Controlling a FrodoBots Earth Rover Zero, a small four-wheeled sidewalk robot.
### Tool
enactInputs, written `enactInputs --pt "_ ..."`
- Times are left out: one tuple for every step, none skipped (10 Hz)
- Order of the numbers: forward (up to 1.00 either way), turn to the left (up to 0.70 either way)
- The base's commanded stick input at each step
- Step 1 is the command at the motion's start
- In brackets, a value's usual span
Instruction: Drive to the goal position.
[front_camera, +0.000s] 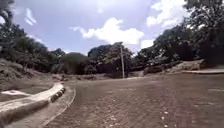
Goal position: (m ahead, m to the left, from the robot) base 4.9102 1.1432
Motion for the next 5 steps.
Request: enactInputs --pt "0.70 0.00" --pt "0.70 0.00" --pt "0.70 0.00" --pt "0.70 0.00" --pt "0.70 0.00"
